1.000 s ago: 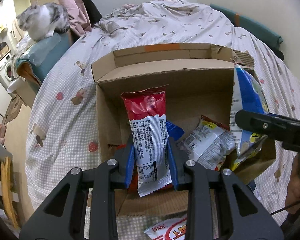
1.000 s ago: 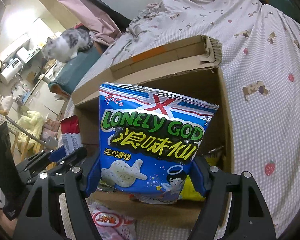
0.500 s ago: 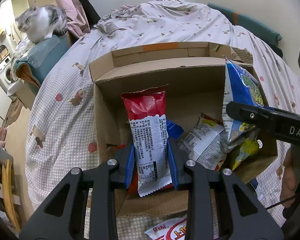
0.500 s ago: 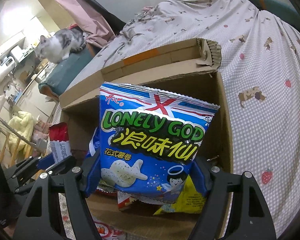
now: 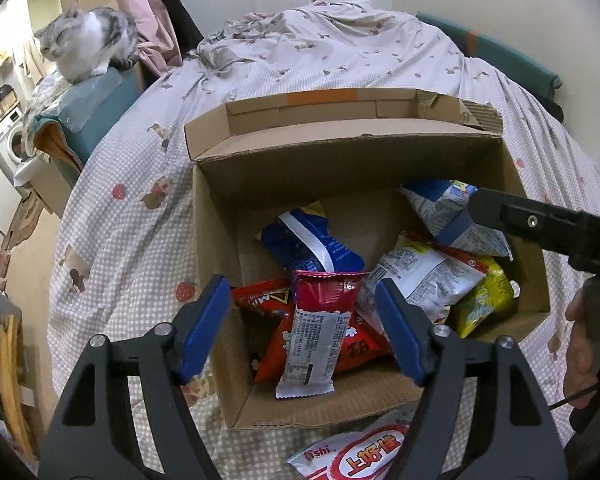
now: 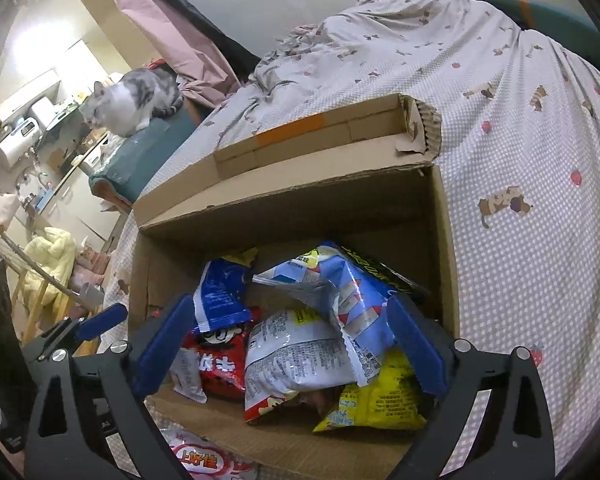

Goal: Organize snacks
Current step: 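Lower the red bar and Lonely God bag into the box and open both tools, then grasp the white Oishi chip bag with the left tool while the right tool grasps the blue-and-white bar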

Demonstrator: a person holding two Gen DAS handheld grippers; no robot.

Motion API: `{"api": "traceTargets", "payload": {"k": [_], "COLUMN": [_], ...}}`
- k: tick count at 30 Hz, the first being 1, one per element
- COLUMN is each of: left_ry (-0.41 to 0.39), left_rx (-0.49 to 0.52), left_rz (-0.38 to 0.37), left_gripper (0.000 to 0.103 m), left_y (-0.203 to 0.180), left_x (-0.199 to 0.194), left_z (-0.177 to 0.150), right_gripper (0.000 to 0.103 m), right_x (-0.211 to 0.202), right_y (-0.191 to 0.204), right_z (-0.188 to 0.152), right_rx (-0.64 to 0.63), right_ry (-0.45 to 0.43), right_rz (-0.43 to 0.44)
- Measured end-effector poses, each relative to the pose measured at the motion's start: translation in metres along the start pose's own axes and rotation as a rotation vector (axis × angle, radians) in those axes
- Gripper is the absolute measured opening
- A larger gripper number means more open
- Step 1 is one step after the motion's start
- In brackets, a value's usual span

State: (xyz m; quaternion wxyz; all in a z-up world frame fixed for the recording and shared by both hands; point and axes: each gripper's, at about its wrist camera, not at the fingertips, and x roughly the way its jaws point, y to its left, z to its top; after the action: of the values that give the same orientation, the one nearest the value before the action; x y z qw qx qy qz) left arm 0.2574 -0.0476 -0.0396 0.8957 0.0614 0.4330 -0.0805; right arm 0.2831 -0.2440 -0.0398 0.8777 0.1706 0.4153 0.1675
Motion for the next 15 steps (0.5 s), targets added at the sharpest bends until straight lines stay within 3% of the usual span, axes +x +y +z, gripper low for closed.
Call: {"api": "traceTargets", "payload": {"k": [15], "left_ry": [-0.009], "left_rx": [-0.06], "left_rz": [-0.009], "left_gripper": [0.072], "left_y": [0.011], "left_x": [-0.001], "left_z": [-0.002], "right_gripper": [0.099], "right_x": [-0.002], "right_y": [0.006], "right_z": [-0.002], "right_rx": [-0.03], "right_ry": [0.009], "right_rz": [-0.021]}}
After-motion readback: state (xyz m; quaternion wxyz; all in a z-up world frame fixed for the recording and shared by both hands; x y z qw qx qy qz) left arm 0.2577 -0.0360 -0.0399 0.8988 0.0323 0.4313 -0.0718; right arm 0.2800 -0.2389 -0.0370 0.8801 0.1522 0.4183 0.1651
